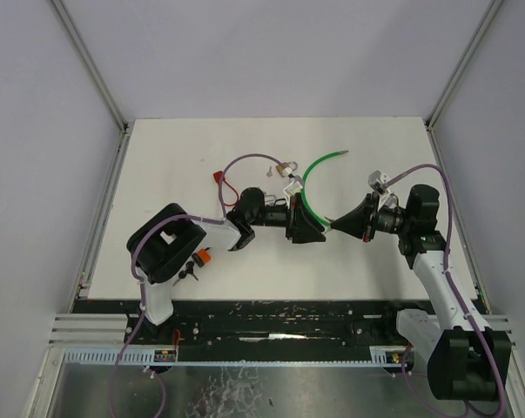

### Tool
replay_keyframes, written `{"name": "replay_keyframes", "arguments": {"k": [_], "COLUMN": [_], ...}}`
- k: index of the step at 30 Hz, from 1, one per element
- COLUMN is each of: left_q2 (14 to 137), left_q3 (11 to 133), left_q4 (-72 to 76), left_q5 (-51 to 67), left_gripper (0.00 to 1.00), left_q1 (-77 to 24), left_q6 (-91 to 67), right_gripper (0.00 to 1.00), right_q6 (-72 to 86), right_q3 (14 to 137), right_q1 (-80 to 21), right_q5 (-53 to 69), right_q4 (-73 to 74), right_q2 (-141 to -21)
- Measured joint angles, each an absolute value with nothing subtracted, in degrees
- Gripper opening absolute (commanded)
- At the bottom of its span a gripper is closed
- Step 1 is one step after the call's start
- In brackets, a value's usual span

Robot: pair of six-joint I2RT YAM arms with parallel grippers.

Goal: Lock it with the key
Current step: Place the key at the center of the board.

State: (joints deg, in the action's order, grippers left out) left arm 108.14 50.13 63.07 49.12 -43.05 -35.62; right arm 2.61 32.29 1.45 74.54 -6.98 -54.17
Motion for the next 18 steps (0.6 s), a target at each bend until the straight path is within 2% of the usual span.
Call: {"name": "replay_keyframes", "arguments": {"k": [13, 18], "left_q2": [108.71, 109.67], "left_q3": [50.17, 50.89], "left_q4": [67.22, 67.72], "left_q5": [51.96, 52.71], "left_gripper": [0.49, 0.42], "left_q1": [-43.09, -43.09], "left_q6": [-39.4, -40.4], "right_gripper": [0.0, 0.0], "right_q6": [2.09, 1.32], "right_q3": [29.82, 29.69], "right_q1": [0.69, -0.43], "right_q5": [74.46, 74.37], "right_q4": [-8.29, -8.56], "right_q2": [-56.16, -56.64]}}
